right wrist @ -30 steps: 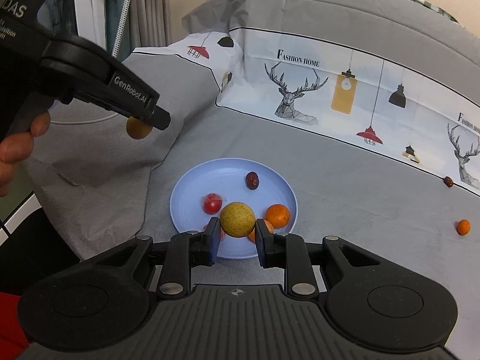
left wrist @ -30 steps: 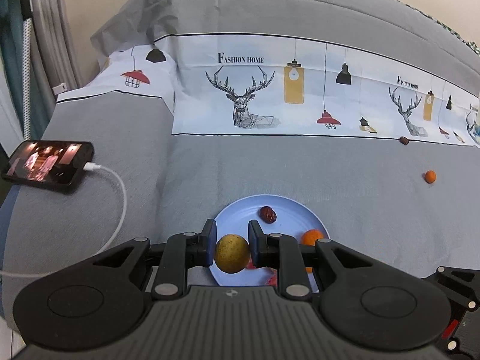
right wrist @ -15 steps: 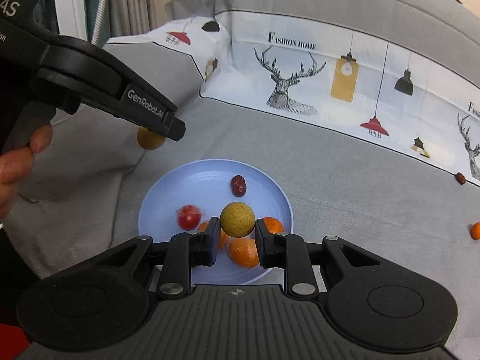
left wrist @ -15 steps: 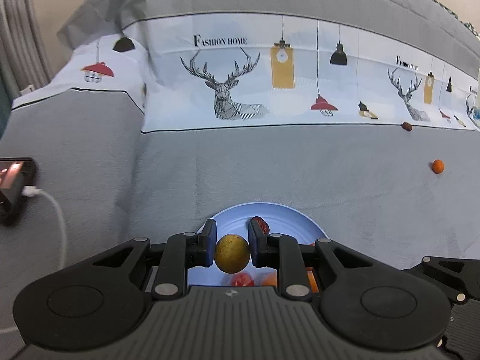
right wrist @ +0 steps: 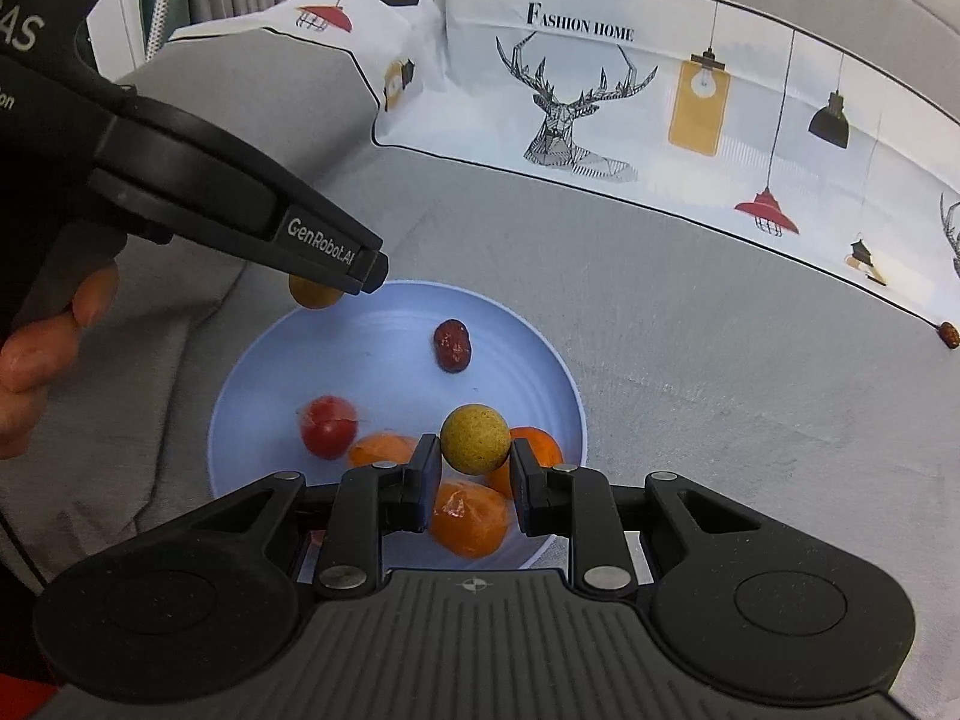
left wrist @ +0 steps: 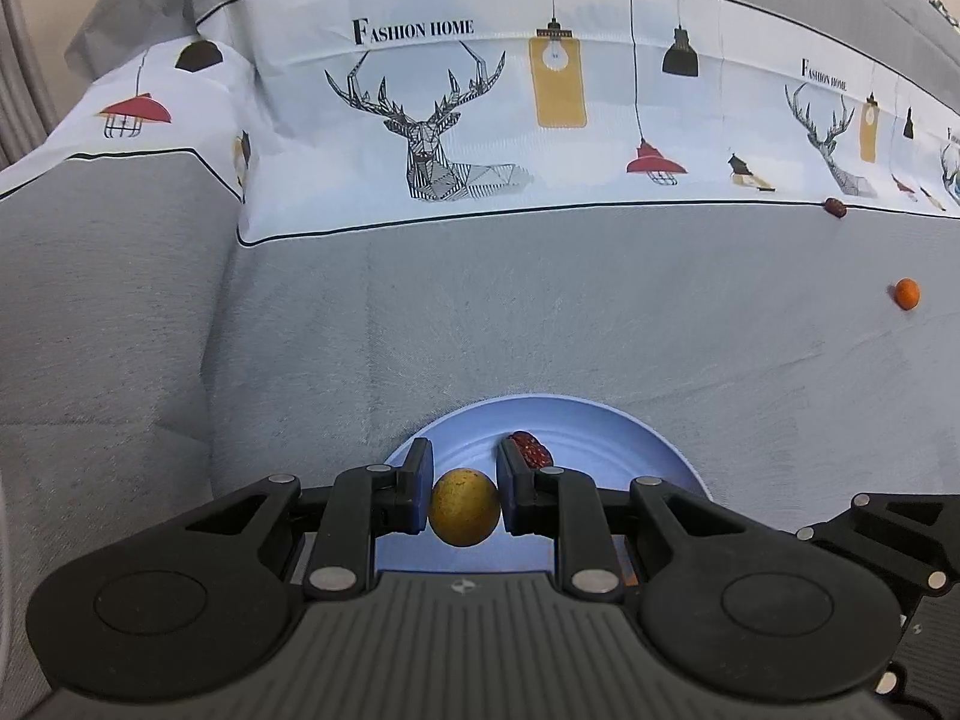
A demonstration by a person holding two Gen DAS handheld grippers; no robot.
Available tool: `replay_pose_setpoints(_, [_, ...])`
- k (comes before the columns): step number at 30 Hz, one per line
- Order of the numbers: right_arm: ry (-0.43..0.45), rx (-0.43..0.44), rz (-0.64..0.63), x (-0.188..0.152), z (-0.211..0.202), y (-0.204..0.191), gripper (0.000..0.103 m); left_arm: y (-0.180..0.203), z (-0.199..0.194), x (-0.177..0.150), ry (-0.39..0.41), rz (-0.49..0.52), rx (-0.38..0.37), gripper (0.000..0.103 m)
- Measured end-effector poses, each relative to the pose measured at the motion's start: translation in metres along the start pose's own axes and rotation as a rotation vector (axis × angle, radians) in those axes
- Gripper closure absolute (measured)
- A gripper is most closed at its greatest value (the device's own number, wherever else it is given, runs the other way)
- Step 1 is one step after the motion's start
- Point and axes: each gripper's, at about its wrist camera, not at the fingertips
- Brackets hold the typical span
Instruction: Organize fruits
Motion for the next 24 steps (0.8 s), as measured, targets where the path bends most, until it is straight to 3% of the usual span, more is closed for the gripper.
replay_pose_setpoints(3, [-0.004, 0.006, -0.003, 0.003, 0.004, 0.0, 0.077, -0.002, 0.004, 0.002, 0.01, 0.003, -0.016, 0.078])
replay_pose_setpoints(4, [-0.004, 0.013, -0.003, 0.005, 0.005, 0.0, 0.077, -0.003, 0.003, 0.002, 0.027, 0.008, -0.026, 0.068])
replay_pose_setpoints(5, [-0.003, 0.022, -0.001, 0.007, 0.005, 0.0, 0.075, -0.003, 0.001, 0.002, 0.038, 0.014, -0.029, 0.054])
replay_pose_setpoints(6, [-0.006, 0.036, 0.001, 0.009, 0.005, 0.0, 0.069, -0.003, -0.003, 0.001, 0.053, 0.015, -0.027, 0.019])
replay_pose_setpoints(7, [-0.006, 0.036, 0.009, 0.01, 0.002, 0.001, 0.046, -0.004, -0.009, 0.0, 0.079, 0.006, -0.012, 0.0])
replay_pose_setpoints(8, [0.001, 0.025, 0.017, 0.01, -0.002, 0.0, 0.025, -0.005, -0.017, -0.004, 0.116, -0.007, 0.005, 0.001])
replay_pose_setpoints(10, [0.018, -0.004, 0.022, 0.005, -0.013, 0.0, 0.012, -0.006, -0.03, -0.012, 0.138, 0.019, 0.002, 0.001])
replay_pose_setpoints(14, [0.003, -0.004, 0.038, -0.015, -0.037, -0.002, 0.005, -0.009, -0.048, -0.034, 0.062, 0.018, 0.014, 0.0])
replay_pose_setpoints(20, [0.002, -0.026, 0.075, -0.044, -0.075, -0.014, 0.004, -0.019, -0.078, -0.088, -0.037, -0.07, 0.071, 0.0])
replay_pose_setpoints(24, [0.025, -0.039, 0.106, -0.055, -0.097, -0.022, 0.003, -0.024, -0.097, -0.113, -0.088, -0.119, 0.053, 0.0])
Point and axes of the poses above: each gripper's, at about its wrist camera, not at the fingertips, and z roughly the way its jaws point, y to its right, x to its top, and after that the axes turned 12 degrees about -y, right-handed
